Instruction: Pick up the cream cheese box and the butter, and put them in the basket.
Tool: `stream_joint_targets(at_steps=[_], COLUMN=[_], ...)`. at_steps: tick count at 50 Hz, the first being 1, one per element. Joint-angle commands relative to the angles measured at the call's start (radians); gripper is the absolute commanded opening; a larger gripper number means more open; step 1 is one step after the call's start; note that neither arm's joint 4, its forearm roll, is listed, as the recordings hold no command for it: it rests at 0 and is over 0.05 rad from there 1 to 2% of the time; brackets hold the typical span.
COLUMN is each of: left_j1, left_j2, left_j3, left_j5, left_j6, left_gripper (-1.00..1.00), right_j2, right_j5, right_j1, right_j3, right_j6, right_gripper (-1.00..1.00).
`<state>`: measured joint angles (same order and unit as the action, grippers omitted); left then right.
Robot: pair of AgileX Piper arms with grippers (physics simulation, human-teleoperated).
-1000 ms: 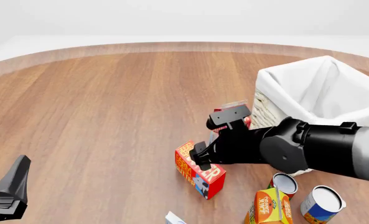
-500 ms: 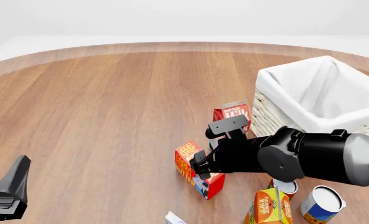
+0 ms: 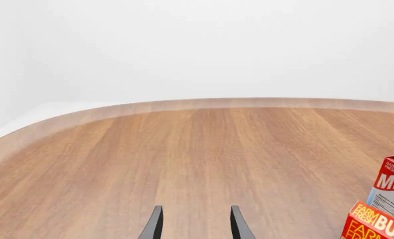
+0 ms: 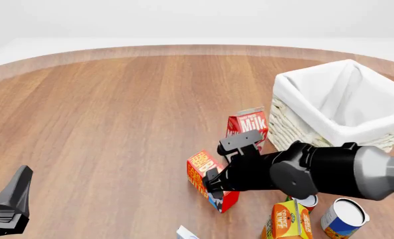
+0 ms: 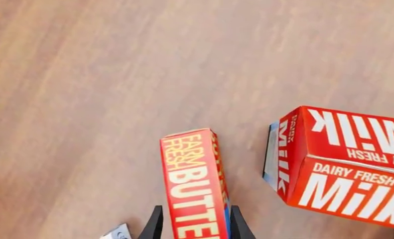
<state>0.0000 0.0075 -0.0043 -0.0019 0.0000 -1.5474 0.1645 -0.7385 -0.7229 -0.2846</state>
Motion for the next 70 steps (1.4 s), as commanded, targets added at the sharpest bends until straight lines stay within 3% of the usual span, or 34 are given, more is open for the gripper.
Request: stream_joint_targets(at_steps=[1, 8, 28, 68, 69, 70], left_j1=[0.000, 0.000, 0.000, 0.000, 0.000, 0.000], left_j2=[0.000, 0.000, 0.000, 0.000, 0.000, 0.000], left_j3=[0.000, 0.000, 0.000, 0.000, 0.000, 0.000], left_j5=[0.000, 0.000, 0.000, 0.000, 0.000, 0.000], left_j6=[0.000, 0.000, 0.000, 0.000, 0.000, 0.000], left_gripper=[1.00, 1.00, 1.00, 1.00, 1.00, 1.00], right_j2=[-0.015, -0.011, -0.048, -0.068, -0.065, -0.062], right_j5=[-0.005, 0.011, -0.025, -0.054, -0.051, -0.048], right_j1=[0.007, 0.020, -0.011, -0.003, 0.000, -0.003], right_j3=[0.002, -0.006, 0.007, 0.019, 0.017, 0.015], right_j6=[0.008, 0.026, 0.002, 0.006, 0.007, 0.005], right_gripper=[1.00, 1.00, 1.00, 1.00, -1.00, -1.00])
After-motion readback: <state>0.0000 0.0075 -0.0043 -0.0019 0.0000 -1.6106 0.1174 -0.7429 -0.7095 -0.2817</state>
